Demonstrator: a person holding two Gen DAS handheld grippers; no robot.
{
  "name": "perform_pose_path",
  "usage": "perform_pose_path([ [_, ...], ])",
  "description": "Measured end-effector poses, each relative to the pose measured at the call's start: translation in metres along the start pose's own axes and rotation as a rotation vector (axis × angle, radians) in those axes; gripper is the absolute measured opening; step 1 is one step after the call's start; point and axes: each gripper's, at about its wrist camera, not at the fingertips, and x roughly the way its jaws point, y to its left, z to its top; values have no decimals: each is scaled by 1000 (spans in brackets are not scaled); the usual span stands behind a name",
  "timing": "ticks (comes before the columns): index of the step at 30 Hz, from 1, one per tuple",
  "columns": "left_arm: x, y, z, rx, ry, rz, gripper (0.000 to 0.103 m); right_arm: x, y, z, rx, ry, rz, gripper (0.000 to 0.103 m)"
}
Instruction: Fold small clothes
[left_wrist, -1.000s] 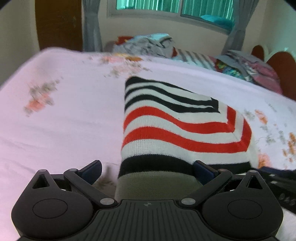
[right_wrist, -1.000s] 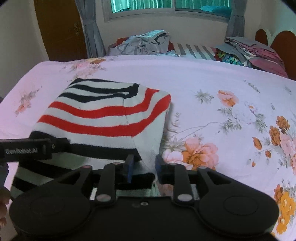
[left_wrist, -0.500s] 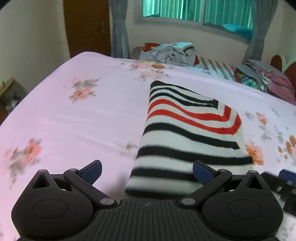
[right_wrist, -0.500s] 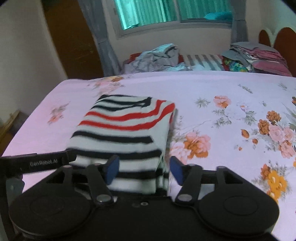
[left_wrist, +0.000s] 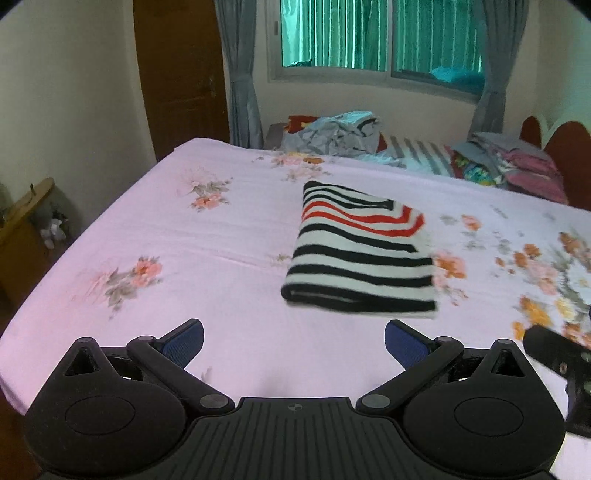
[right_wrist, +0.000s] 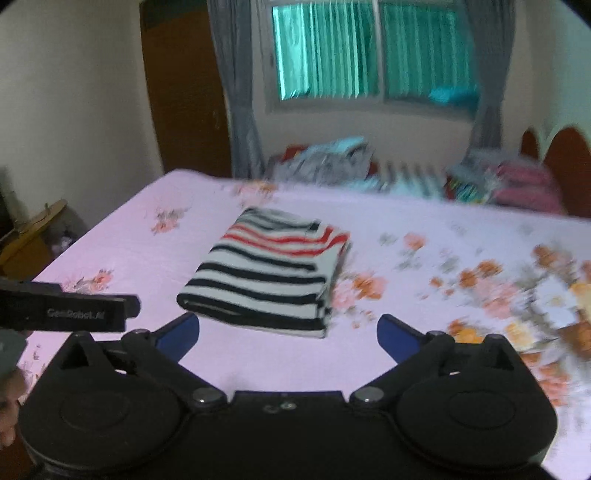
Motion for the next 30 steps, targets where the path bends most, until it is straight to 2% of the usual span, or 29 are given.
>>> perform_pose_path([
  [5,-52,7,-20,0,-54,-9,103,-46,-3,-8,42,-62,-48,103],
  [11,-90,18,-35,-25,-77,-6,103,-73,-2,-16,42,-97,-61,103],
  [16,-108,28,-40,-50,-92,-6,103,-85,-1,-19,39,-113,-65,103],
  [30,-124,22,-43,-43,-120,-8,103,-100,-3,-22,45,-135,-69,103],
])
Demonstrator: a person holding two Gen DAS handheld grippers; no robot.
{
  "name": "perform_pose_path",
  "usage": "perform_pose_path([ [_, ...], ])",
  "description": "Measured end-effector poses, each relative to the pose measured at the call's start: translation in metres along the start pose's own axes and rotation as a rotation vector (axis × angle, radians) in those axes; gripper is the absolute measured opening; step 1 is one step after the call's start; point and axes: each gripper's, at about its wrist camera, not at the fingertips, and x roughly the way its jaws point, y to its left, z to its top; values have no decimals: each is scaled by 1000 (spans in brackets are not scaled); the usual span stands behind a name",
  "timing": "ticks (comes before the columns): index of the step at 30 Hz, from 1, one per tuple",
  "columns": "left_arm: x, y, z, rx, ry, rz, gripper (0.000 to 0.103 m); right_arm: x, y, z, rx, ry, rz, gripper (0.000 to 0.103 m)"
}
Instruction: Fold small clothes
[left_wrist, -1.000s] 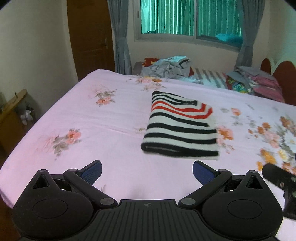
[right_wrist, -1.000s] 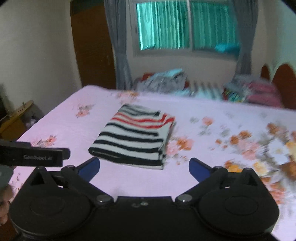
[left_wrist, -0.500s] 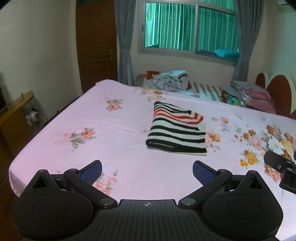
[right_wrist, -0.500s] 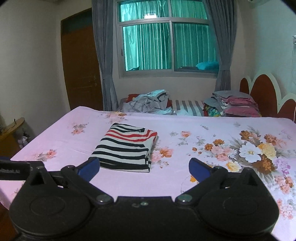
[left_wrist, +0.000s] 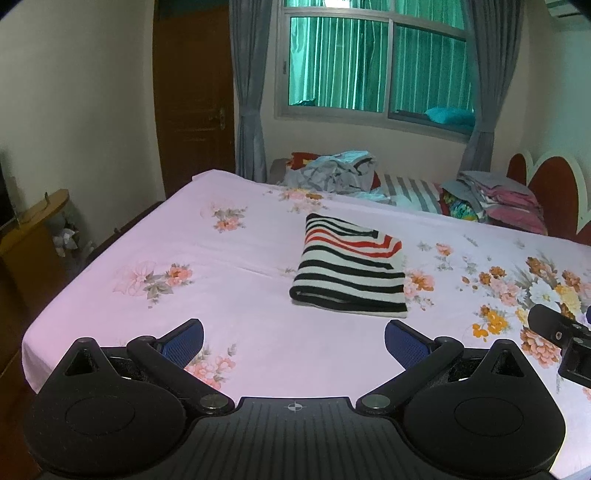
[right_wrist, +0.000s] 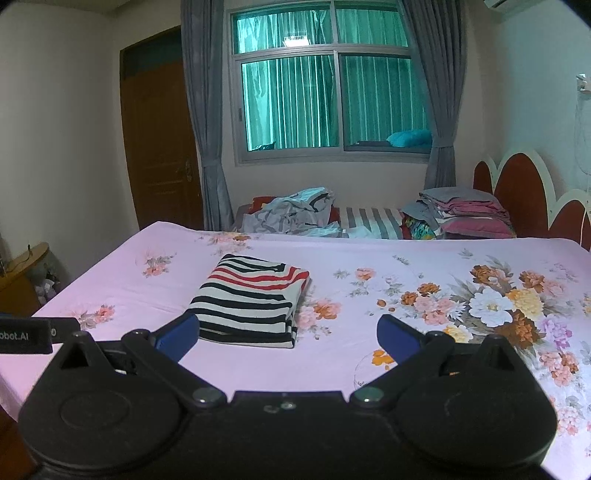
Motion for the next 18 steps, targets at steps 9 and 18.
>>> perform_pose_path([
  [9,-1,0,1,1,-1,7,103,-1,3,1,-1,4,10,103],
  [18,-1,0,2,2,-6,9,103,-1,7,1,-8,12,18,103],
])
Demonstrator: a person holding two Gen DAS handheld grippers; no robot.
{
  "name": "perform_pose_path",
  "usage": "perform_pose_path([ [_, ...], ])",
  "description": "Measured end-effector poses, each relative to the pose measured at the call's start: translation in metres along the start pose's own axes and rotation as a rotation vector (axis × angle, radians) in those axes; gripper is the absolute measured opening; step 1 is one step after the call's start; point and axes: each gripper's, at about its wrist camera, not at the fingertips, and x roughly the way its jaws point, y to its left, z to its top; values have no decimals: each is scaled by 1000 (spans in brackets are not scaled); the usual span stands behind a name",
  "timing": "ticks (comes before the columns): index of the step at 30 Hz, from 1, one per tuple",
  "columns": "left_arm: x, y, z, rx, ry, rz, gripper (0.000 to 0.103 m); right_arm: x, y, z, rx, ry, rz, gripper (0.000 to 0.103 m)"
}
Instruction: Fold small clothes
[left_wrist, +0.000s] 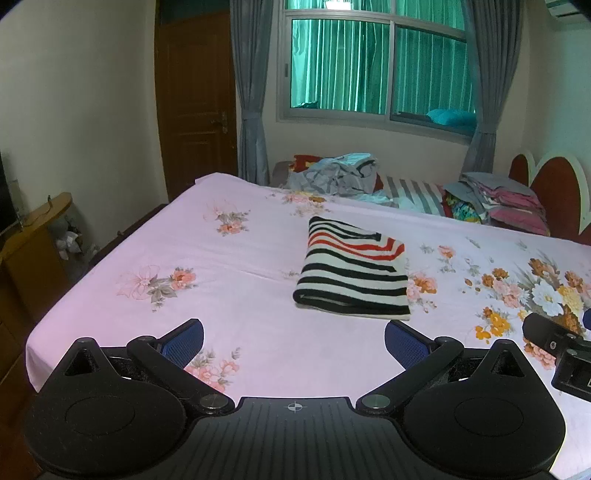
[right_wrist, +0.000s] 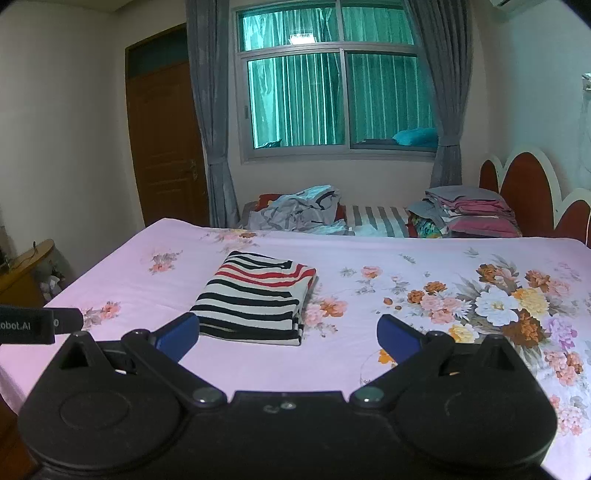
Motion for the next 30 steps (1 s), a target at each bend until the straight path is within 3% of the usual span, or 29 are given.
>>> perform_pose_path([
  [30,-3,-7,1,-1,1,-6,103,4,2,1,-6,1,6,103],
])
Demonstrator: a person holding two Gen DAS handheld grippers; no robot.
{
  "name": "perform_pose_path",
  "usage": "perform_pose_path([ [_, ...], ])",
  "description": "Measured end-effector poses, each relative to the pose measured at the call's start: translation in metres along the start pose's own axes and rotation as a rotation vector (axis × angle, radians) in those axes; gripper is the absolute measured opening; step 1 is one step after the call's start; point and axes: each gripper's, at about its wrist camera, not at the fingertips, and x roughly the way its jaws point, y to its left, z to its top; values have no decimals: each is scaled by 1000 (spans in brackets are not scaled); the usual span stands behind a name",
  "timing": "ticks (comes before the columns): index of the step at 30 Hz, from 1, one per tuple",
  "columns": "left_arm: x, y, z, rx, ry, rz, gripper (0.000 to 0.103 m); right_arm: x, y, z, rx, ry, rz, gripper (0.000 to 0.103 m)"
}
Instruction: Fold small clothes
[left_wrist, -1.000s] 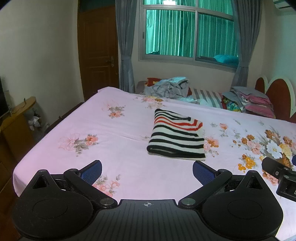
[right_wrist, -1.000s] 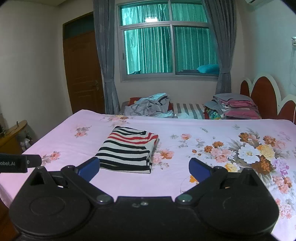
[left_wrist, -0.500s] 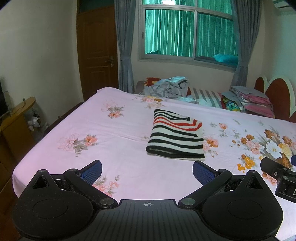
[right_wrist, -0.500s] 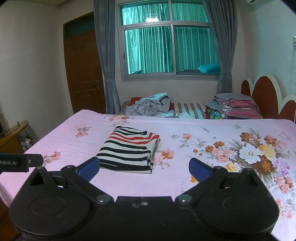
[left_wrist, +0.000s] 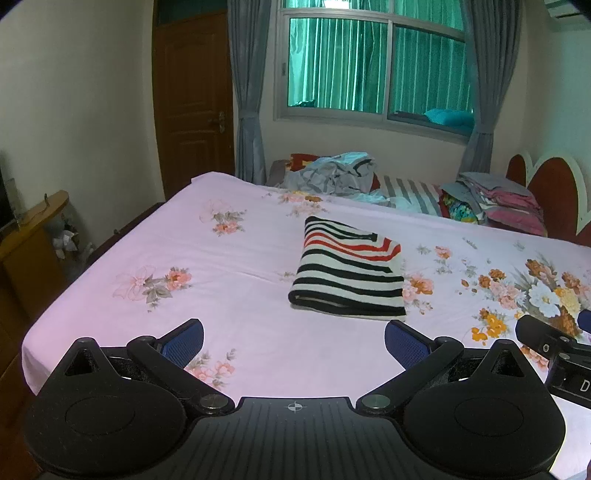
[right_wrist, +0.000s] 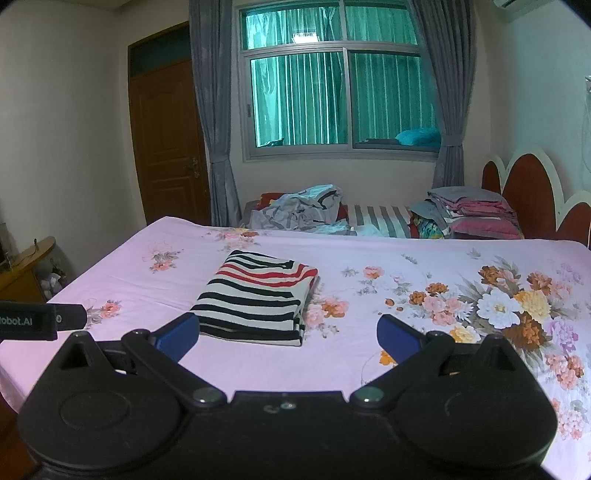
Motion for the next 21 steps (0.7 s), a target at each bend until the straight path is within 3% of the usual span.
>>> perform_pose_path([
  [13,10,-5,2,17,28,-16,103,8,-6,-2,7,14,6,103],
  [19,18,-6,4,31,-25,-44,103,18,-11,-5,13,33,-5,103],
  [21,28,-5,9,15,-10,-53,103,23,-15,-6,18,42,-10,103],
])
